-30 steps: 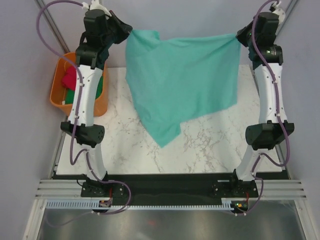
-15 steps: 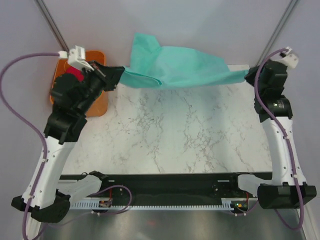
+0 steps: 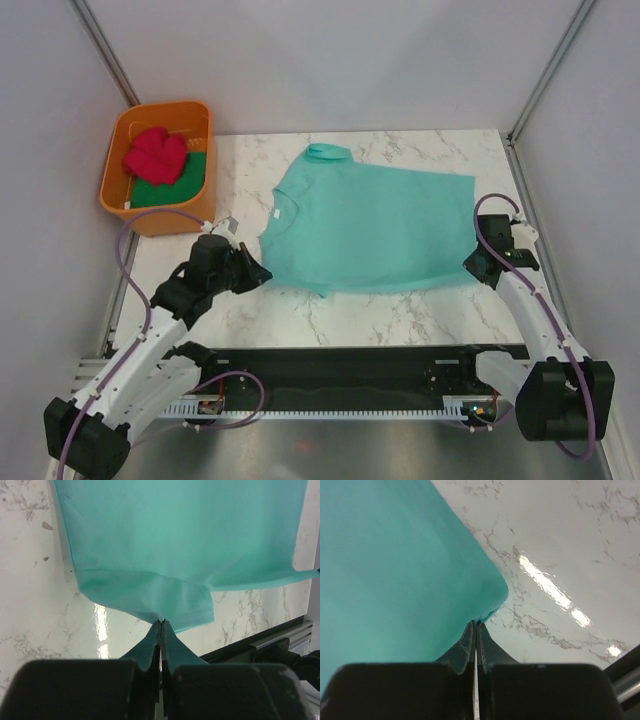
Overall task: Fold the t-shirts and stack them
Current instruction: Flatten the tshirt out, then fold the tshirt
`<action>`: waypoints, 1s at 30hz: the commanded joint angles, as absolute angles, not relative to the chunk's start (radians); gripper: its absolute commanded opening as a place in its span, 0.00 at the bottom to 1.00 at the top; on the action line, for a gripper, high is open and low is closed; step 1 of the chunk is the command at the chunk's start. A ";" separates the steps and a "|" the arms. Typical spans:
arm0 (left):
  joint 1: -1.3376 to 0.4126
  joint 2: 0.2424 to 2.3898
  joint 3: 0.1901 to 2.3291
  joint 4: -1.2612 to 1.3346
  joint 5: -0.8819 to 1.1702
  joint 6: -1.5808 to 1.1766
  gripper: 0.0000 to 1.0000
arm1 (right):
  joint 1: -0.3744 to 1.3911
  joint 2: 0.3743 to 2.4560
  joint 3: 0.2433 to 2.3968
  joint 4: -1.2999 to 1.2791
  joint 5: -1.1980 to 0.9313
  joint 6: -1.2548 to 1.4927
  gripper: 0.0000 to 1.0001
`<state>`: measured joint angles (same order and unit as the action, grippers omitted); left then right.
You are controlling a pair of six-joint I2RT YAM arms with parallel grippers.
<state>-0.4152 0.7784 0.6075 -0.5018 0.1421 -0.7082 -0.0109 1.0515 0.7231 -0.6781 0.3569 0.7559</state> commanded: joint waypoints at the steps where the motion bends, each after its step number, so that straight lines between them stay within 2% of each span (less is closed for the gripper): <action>1: -0.417 0.767 0.583 -0.502 0.178 -0.770 0.02 | -0.014 1.037 0.696 -0.742 0.423 0.828 0.00; 8: -0.437 0.775 0.586 -0.515 0.212 -0.756 0.02 | -0.014 1.046 0.675 -0.776 0.463 0.844 0.00; 13: -0.442 0.888 0.636 -0.511 0.187 -0.744 0.02 | -0.014 1.069 0.696 -0.762 0.480 0.876 0.00; 17: -0.440 1.066 0.793 -0.511 0.201 -0.675 0.02 | -0.015 1.132 0.718 -0.697 0.520 0.871 0.00; 22: -0.440 1.288 0.971 -0.502 0.124 -0.606 0.02 | -0.014 1.219 0.742 -0.635 0.523 0.847 0.00; 30: -0.439 1.502 1.227 -0.505 0.066 -0.512 0.02 | -0.015 1.341 0.831 -0.555 0.548 0.776 0.00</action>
<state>-0.4389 1.4487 1.1561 -0.5179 0.1059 -0.5930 -0.0109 1.3178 0.7689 -0.6205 0.5045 0.8154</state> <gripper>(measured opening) 0.027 0.010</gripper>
